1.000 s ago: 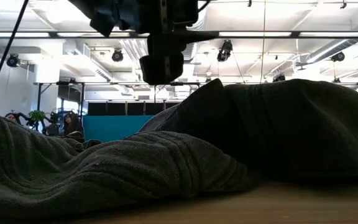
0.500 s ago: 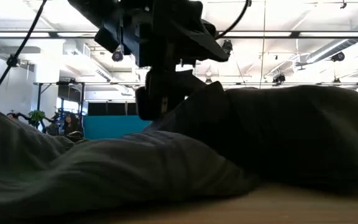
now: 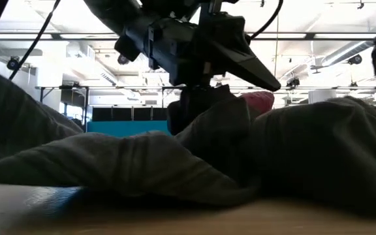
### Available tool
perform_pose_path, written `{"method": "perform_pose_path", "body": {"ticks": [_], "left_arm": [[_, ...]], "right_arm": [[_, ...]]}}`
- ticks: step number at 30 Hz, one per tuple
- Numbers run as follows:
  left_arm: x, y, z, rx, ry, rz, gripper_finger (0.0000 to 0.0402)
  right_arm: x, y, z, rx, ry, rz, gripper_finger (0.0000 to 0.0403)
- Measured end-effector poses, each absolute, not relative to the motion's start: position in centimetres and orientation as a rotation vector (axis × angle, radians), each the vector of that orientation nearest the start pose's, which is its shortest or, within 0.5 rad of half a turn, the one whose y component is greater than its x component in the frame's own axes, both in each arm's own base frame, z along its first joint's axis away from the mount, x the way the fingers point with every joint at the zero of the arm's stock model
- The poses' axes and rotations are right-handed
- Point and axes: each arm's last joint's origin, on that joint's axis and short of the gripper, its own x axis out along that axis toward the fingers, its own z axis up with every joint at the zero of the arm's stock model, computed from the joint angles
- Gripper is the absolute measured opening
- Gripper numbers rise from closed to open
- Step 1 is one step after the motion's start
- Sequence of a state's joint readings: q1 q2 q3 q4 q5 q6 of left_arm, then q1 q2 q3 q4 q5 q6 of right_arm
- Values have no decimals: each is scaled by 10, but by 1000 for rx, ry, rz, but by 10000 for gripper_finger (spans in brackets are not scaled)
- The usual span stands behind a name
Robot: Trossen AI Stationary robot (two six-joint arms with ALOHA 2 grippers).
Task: Pick & Place hat
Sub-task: Put the right black cap into the blue bin
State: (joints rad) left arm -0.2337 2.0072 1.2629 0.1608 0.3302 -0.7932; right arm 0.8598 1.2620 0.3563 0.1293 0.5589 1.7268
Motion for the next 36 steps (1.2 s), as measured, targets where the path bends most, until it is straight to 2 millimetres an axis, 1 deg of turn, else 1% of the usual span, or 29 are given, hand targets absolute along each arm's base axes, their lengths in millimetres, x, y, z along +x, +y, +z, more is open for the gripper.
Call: {"method": "perform_pose_path", "body": {"ticks": [3,5,7,10,16,18,21,23,26,28,30,32,34,36], "left_arm": [[421,-110,168,-766,769,-288,163],[421,-109,167,-765,771,-279,163],[421,-109,167,-761,765,-265,163],[421,-108,167,-754,757,-245,163],[421,-108,167,-728,743,-240,163],[422,-108,168,-726,739,-239,163],[424,-108,172,-729,727,-242,163],[425,-109,179,-729,711,-253,163],[423,-112,204,-736,674,-283,163],[419,-114,228,-759,658,-295,163],[411,-116,259,-779,635,-308,163],[400,-118,293,-785,591,-339,163],[388,-121,325,-786,527,-383,163],[376,-121,351,-778,457,-401,163]], "right_arm": [[150,143,127,1149,632,-310,225],[154,145,125,1135,626,-287,221],[158,148,125,1126,606,-241,208],[163,154,129,1082,590,-190,169],[173,163,141,984,562,-128,53],[176,165,147,971,538,-121,22],[182,166,157,919,507,-100,16],[185,168,168,863,495,-72,15],[187,172,188,755,559,-42,14],[185,174,203,631,667,-41,14],[183,177,221,459,785,-42,14],[179,178,245,268,878,-53,14],[178,178,268,56,935,-77,14],[177,180,286,-183,976,-100,14]]}}
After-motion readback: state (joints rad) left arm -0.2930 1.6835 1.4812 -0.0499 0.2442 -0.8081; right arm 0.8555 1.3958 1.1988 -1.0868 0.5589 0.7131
